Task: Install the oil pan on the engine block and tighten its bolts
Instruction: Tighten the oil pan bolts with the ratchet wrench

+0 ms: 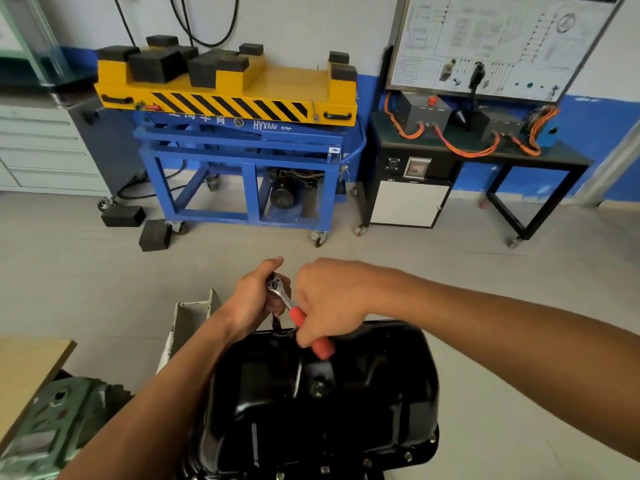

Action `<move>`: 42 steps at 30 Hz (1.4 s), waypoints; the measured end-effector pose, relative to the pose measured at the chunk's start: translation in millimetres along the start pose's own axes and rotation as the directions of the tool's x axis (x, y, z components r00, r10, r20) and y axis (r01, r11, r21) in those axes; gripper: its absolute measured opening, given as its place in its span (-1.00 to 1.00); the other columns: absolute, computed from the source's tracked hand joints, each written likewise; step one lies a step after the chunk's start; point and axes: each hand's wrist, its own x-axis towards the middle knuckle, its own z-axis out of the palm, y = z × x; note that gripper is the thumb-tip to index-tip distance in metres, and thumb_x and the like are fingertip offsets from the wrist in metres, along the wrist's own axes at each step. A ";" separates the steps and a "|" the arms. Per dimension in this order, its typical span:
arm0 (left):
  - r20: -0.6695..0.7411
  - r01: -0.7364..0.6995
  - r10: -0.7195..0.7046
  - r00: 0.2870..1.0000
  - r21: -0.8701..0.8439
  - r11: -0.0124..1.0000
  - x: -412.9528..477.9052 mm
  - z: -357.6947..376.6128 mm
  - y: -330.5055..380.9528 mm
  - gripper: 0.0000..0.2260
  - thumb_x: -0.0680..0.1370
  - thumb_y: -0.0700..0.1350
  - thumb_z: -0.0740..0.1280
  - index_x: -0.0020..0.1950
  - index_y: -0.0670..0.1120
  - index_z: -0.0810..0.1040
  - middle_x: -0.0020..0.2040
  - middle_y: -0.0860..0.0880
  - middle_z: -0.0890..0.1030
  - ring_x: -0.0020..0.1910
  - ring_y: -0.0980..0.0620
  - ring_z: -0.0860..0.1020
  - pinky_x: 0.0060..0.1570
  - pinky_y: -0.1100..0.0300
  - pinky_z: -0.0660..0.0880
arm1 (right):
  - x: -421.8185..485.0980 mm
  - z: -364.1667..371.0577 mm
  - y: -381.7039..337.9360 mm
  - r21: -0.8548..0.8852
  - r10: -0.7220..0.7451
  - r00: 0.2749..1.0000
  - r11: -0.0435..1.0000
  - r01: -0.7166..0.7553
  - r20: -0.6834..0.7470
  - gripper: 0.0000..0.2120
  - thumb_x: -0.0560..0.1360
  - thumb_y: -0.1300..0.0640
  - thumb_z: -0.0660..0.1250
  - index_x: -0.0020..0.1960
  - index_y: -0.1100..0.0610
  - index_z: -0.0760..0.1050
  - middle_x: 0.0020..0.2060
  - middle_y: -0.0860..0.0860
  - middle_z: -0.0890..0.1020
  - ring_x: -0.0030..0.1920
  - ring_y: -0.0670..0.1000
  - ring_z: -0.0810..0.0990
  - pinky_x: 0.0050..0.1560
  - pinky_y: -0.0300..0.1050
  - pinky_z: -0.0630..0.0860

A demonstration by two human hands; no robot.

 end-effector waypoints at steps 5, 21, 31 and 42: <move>0.144 -0.034 0.019 0.989 0.099 0.994 3.7 -4.2 -2.1 -0.44 0.68 0.05 -0.05 -0.54 0.00 0.15 -0.52 -0.01 0.09 -0.45 -0.02 0.06 -0.33 0.04 0.07 | 21.4 -15.4 28.9 -0.328 0.078 0.988 0.937 -0.118 -0.134 -0.78 0.49 0.07 0.40 -0.31 0.09 0.52 -0.37 -0.03 0.59 -0.36 -0.05 0.45 -0.44 -0.15 0.26; 0.215 -0.031 0.007 0.977 0.108 0.994 6.2 -8.4 -5.6 -0.42 0.54 0.32 0.04 -0.54 -0.03 0.17 -0.52 -0.03 0.11 -0.41 -0.09 0.05 -0.36 0.11 0.15 | 25.3 -4.8 48.1 -0.265 -0.043 0.941 0.963 -0.050 -0.335 -0.67 0.51 -0.02 0.32 -0.35 0.06 0.32 -0.39 -0.01 0.42 -0.40 -0.02 0.37 -0.43 -0.14 0.19; 0.103 -0.001 -0.009 0.995 0.092 0.996 6.1 -8.2 -7.8 -0.61 0.51 0.13 0.29 -0.04 -0.23 0.50 -0.19 -0.23 0.41 -0.23 -0.19 0.29 -0.21 0.00 0.24 | -2.9 4.5 -12.7 -0.062 -0.156 0.986 0.986 0.152 -0.058 -0.60 0.46 -0.21 0.41 -0.45 -0.01 0.53 -0.47 -0.12 0.49 -0.35 -0.09 0.50 -0.36 -0.14 0.41; 0.284 -0.048 -0.011 0.959 0.200 0.979 5.4 1.7 -5.3 -0.52 0.56 0.10 0.12 -0.53 -0.02 0.17 -0.53 -0.02 0.11 -0.44 -0.06 0.03 -0.35 0.06 0.07 | 58.4 -31.7 57.8 -0.386 0.004 0.946 0.912 -0.136 -0.324 -0.96 0.49 0.11 0.42 -0.09 -0.02 0.63 -0.23 -0.04 0.56 -0.11 0.05 0.57 -0.36 -0.13 0.33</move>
